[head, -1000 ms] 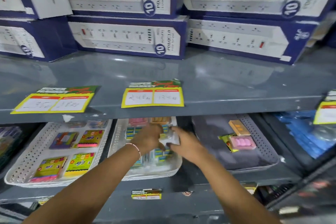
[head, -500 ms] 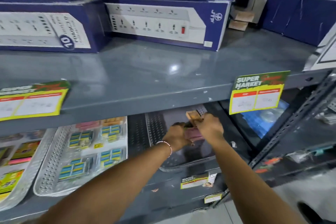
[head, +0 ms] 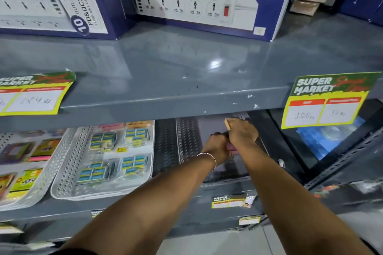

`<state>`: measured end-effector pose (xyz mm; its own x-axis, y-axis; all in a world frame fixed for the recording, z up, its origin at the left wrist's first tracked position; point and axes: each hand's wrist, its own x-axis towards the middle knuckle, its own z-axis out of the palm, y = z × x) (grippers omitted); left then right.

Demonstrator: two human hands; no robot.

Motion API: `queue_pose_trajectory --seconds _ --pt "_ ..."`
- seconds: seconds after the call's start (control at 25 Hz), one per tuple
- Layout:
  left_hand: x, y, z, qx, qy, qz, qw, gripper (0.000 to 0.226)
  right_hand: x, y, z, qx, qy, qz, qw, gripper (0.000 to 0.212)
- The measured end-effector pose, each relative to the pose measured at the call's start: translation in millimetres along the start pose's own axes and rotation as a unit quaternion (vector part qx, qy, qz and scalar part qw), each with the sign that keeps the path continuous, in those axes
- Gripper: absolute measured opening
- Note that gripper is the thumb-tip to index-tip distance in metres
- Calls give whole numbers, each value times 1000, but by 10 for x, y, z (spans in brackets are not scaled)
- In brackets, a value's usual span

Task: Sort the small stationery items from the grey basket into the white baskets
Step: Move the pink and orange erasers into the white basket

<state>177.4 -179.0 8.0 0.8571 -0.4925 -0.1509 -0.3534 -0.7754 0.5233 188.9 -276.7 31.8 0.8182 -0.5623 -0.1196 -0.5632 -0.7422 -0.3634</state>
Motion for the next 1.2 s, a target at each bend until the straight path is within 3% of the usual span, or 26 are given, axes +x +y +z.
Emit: queue_pose_trajectory --seconds 0.24,0.44,0.52,0.6,0.68,0.84,0.92,1.04,1.2 --pt "-21 -96 -87 38 1 25 999 35 -40 20 -100 0 17 -22 1000 26" --pt "-362 -411 -831 61 17 25 998 13 -216 -153 -335 52 1 -93 994 33" --pt "-606 -677 -1143 85 72 16 994 16 -358 -364 -330 72 7 -128 989 38" --pt "-857 -1048 -1498 96 127 -13 987 25 -499 -725 -279 119 -24 -177 977 34" --pt "-1133 -1564 -1871 111 154 -62 980 32 -718 -1174 -142 183 -105 -253 944 41" --pt "-1395 -2344 -2292 112 149 -138 973 31 -800 -1736 225 119 -86 -296 944 22" --pt "-1495 -2686 -2362 129 157 -160 966 32 -867 -1960 457 62 -60 -306 948 29" --pt "-1442 -3162 -2455 122 188 -167 960 38 -880 -2346 648 -22 -51 -327 943 34" --pt "-1148 -3440 -2495 144 196 -142 960 43 -763 -2568 956 -58 -56 -310 947 23"
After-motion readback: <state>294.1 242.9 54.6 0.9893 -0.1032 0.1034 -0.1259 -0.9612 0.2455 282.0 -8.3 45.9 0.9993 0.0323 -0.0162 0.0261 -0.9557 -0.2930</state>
